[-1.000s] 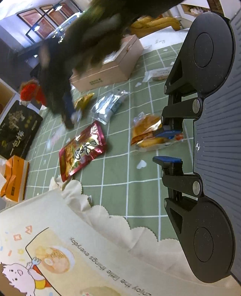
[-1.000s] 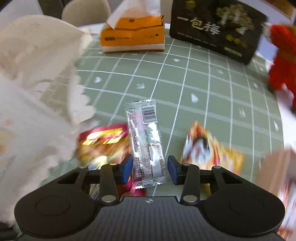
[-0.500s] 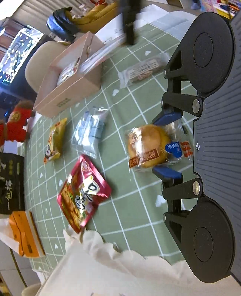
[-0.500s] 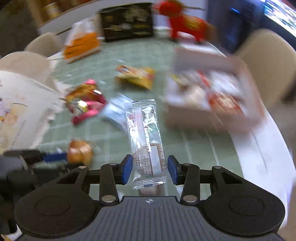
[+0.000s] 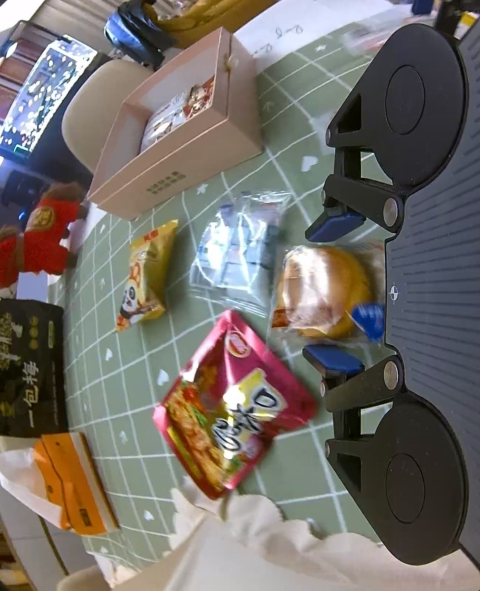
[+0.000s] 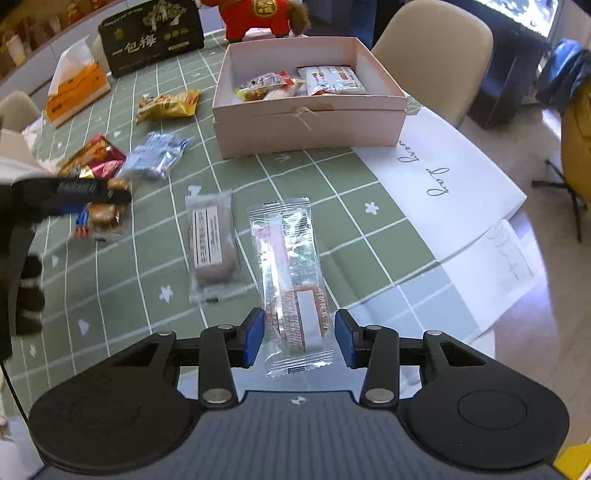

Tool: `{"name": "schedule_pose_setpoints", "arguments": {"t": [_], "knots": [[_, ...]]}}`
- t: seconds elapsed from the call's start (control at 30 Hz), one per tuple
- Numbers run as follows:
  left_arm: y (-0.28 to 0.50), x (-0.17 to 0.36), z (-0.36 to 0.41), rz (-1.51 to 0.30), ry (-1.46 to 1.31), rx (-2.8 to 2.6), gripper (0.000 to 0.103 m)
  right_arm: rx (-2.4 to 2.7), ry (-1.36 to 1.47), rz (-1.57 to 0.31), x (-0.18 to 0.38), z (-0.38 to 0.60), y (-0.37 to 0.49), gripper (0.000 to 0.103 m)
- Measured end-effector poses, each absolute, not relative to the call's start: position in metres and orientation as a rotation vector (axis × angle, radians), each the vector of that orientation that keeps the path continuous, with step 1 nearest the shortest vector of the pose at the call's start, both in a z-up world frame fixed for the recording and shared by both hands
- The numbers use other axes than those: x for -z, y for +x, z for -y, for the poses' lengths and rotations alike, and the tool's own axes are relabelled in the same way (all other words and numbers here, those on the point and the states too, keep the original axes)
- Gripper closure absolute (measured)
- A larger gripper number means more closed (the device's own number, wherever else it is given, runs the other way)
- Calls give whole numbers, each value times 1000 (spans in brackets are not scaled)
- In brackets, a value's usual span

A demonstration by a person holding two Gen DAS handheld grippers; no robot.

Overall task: Organize snacks
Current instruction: 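Carry bun and stick packets over the pink box and open both tools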

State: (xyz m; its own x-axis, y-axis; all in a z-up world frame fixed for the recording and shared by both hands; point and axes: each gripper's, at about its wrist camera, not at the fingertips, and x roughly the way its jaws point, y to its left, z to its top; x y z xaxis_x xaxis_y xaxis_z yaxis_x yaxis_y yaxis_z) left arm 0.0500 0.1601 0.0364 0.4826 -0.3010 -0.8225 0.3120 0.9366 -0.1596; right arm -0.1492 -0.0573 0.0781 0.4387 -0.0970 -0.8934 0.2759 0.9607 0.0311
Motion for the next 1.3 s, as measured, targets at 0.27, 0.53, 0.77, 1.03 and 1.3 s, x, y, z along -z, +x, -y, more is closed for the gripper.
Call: {"name": "schedule_pose_setpoints", "arguments": {"t": [0.27, 0.53, 0.77, 1.03, 1.3], "knots": [[40, -35, -152, -980, 41, 422, 41, 257, 175, -1080, -82, 62, -153, 61], [-33, -59, -145, -1011, 35, 700, 42, 323, 175, -990, -106, 82, -156, 61], [-23, -184, -84, -737, 57, 888, 41, 353, 198, -913, -132, 96, -164, 61], [25, -240, -18, -643, 102, 856, 41, 375, 177, -845, -160, 124, -154, 61], [76, -187, 17, -798, 80, 786, 41, 351, 176, -917, -138, 158, -136, 61]]}}
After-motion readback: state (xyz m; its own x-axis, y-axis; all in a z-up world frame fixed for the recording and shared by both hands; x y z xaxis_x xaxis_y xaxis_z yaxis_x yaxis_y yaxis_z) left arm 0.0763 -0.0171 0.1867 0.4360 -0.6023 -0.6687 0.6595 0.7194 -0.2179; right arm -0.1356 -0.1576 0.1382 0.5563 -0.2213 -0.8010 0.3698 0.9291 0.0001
